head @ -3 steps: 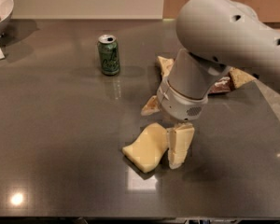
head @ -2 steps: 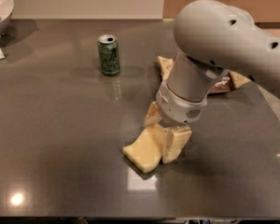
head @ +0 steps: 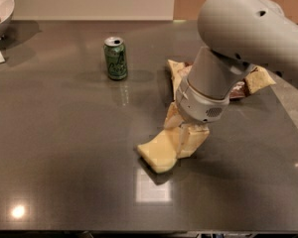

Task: Move sponge near brown chip bag

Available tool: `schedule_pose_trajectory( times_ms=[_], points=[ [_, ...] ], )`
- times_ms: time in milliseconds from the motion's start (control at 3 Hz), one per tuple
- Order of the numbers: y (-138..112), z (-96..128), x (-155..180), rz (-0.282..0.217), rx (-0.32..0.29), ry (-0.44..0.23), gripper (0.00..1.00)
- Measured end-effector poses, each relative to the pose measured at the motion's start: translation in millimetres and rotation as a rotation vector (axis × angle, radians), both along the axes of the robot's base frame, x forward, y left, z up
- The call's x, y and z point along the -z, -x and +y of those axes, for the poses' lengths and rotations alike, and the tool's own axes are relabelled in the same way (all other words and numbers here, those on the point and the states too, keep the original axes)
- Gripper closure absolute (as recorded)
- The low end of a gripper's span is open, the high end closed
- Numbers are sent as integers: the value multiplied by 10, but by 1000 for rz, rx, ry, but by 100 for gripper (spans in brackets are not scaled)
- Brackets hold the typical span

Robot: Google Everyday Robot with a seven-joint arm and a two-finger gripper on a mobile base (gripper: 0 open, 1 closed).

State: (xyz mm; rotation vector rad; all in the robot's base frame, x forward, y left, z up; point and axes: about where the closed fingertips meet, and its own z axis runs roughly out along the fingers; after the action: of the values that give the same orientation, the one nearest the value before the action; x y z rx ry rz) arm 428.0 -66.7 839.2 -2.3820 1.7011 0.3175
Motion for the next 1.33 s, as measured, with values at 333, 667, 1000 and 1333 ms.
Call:
schedule_pose_trajectory(
  times_ms=[333,667,1000,1333],
  points=[
    [-250,-223,-143,-25,103,1,100],
    [-517,-493,-182,-37,221,13,100],
    [-764,-809,-118,-38,361,32,100],
    [-903,-1059,-66,-51,463,32,82]
  ],
)
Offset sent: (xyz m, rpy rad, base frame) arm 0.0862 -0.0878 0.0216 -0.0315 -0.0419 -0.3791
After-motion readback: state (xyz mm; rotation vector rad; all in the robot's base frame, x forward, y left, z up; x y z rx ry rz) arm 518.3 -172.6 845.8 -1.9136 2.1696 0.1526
